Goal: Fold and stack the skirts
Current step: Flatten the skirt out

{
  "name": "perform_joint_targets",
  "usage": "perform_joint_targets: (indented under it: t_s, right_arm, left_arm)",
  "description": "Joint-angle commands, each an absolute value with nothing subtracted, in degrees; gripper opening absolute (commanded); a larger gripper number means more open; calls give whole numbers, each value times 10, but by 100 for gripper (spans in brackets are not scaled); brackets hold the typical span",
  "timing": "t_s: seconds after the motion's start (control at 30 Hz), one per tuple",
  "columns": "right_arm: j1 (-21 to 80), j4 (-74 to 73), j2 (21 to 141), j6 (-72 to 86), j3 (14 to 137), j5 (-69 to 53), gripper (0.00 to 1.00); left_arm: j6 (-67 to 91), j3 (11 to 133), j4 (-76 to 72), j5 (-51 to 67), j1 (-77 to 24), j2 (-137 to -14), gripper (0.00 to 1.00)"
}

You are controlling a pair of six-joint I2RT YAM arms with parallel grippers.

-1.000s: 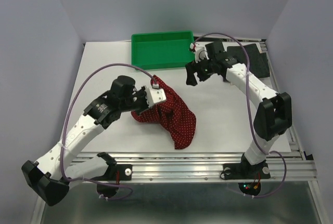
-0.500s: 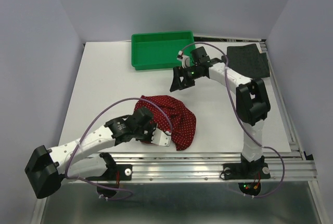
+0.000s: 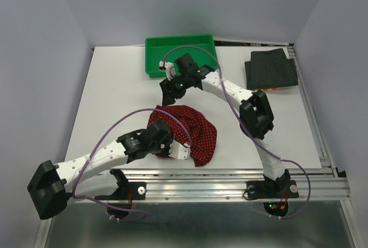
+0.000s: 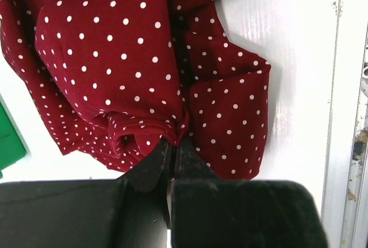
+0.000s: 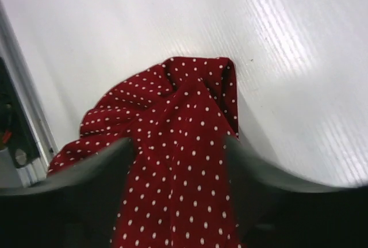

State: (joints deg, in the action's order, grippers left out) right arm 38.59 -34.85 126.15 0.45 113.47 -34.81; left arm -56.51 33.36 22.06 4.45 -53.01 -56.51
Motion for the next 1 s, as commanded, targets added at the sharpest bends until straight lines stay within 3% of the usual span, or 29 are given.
perform_joint_targets:
  t_s: [0.0,0.07,0.1,0.17,0.2,0.33,0.43,0.77,0.83,0.9,0.97]
  right_arm:
    - [409,-426,1332,-40,1170,-271,56]
    - [409,-424,1333,-40,1165,-230,37]
    - [409,-423,1326,-40,1160,-219,21]
    - [401,-408,1304,-35,1135,-217,4]
    - [401,-403,1274,-33,1124,-218,1]
    - [366,-387,1202,-26,1093,-228,1]
    - [332,-388,1154,-23,1075,-250,1]
    - [289,-389,1029,-54,971,-336,1]
    - [282,-398,1015,-77,947,-344,1]
    - [277,-410,997,-97,932,-352,1]
    - [265,-428,975,-134,905,-341,1]
  left_arm:
    - [-536,367,207,48,-519,-558,5]
    - [-522,375,211,41,-507,-555,6]
    - [-518,381,214,37,-503,-552,6]
    - [-500,384,218,32,-485,-539,7]
    - [-497,387,221,34,-477,-534,9]
    - [-480,395,240,47,-434,-511,16]
    - [-475,403,252,72,-398,-501,28]
    - [-468,421,237,122,-348,-545,28]
    - [-461,431,237,140,-325,-556,21]
    - [-456,440,236,152,-302,-573,2]
    - [-447,466,235,176,-256,-591,0]
